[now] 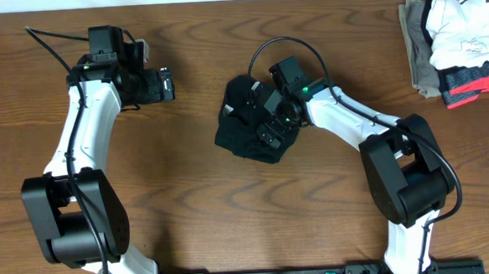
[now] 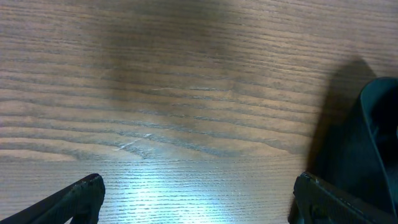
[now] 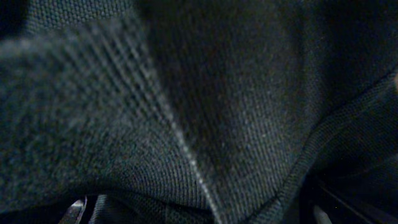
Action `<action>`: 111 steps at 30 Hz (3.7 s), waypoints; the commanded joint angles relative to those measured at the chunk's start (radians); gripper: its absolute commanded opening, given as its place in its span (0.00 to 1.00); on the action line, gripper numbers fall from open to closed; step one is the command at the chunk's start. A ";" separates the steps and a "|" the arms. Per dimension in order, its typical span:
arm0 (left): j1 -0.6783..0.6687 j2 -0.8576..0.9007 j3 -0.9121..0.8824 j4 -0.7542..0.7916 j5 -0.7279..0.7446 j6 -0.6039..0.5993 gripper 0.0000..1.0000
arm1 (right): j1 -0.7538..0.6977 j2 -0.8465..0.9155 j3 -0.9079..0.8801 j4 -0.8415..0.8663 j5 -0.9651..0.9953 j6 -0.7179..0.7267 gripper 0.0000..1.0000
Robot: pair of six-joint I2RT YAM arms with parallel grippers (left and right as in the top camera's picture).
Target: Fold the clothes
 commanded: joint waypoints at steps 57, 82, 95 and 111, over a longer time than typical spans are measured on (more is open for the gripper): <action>0.002 -0.008 -0.015 0.024 -0.006 0.021 0.98 | -0.227 0.024 -0.165 0.180 0.245 0.501 0.01; 0.002 -0.008 -0.015 0.049 -0.006 0.021 0.98 | -0.442 0.024 -0.154 0.589 0.558 0.120 0.01; 0.002 -0.008 -0.015 0.054 -0.006 0.021 0.98 | -0.336 -0.295 -0.114 0.435 0.430 0.105 0.63; 0.063 -0.008 -0.015 0.085 -0.005 -0.048 0.98 | -0.174 -0.320 -0.074 0.185 0.378 -0.047 0.99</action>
